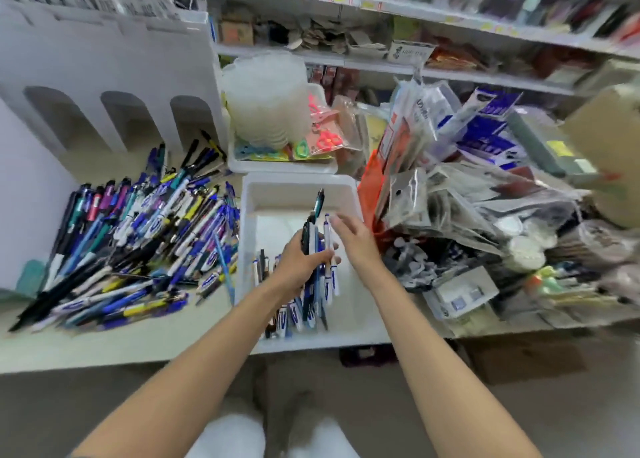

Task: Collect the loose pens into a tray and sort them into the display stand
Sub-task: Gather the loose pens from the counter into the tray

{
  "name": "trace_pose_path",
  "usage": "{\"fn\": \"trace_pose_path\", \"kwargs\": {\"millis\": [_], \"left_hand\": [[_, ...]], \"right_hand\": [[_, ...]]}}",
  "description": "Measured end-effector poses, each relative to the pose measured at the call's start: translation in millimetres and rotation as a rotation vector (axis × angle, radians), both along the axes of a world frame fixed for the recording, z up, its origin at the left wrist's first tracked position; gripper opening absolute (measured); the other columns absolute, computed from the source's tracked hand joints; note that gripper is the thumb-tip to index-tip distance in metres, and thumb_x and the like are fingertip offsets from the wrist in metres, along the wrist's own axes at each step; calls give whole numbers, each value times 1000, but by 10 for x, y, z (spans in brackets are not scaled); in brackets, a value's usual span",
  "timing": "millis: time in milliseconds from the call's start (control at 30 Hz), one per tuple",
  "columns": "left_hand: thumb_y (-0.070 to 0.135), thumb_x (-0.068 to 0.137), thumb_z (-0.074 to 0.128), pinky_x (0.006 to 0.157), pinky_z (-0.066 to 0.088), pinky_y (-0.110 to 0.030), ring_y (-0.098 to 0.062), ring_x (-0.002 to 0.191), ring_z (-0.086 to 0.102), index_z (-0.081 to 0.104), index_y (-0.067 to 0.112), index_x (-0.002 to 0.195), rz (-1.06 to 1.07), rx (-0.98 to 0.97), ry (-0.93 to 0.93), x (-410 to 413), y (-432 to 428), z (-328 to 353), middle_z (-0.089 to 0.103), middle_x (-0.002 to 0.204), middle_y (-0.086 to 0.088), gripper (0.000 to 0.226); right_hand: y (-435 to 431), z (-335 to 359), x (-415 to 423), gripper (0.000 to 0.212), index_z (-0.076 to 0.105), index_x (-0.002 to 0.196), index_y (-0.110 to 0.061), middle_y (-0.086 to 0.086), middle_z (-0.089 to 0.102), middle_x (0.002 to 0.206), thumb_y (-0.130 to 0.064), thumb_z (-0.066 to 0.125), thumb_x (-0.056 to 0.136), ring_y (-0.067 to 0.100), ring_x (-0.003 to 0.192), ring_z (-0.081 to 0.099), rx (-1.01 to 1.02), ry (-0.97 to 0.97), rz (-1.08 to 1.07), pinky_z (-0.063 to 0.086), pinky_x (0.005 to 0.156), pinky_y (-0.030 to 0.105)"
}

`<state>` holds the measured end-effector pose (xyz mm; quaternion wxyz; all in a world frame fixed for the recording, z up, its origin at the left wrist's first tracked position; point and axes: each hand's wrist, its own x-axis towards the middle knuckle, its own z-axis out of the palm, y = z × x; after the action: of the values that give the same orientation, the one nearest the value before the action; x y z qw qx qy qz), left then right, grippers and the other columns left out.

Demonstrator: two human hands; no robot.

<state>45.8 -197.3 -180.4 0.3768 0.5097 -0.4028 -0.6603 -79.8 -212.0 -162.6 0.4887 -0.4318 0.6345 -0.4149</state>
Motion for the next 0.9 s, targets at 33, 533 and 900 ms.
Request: {"fn": "trace_pose_path", "kwargs": {"millis": [33, 533, 900], "left_hand": [[-3, 91, 66, 57, 54, -21, -9, 72, 74, 53, 12, 107, -20, -1, -27, -11, 40, -35, 72, 89, -2, 25], [4, 92, 65, 88, 49, -12, 2, 113, 56, 38, 21, 142, -133, -117, -154, -280, 213, -265, 56, 126, 12, 59], [14, 102, 49, 116, 23, -27, -18, 142, 34, 52, 17, 140, 100, -293, -773, 184, 326, -562, 47, 147, 0, 38]], "right_hand": [[-34, 6, 16, 52, 40, 145, -11, -4, 57, 109, -27, 57, 99, 13, 101, 55, 18, -16, 29, 44, 69, 8], [-174, -412, -6, 78, 18, 155, -37, 1, 59, 111, -14, 62, 95, 11, 87, 58, -35, 198, 324, 46, 75, 15], [-121, -768, 25, 37, 54, 136, -14, 1, 48, 142, -10, 49, 99, 14, 132, 44, 38, 342, 261, 33, 104, 22]]}}
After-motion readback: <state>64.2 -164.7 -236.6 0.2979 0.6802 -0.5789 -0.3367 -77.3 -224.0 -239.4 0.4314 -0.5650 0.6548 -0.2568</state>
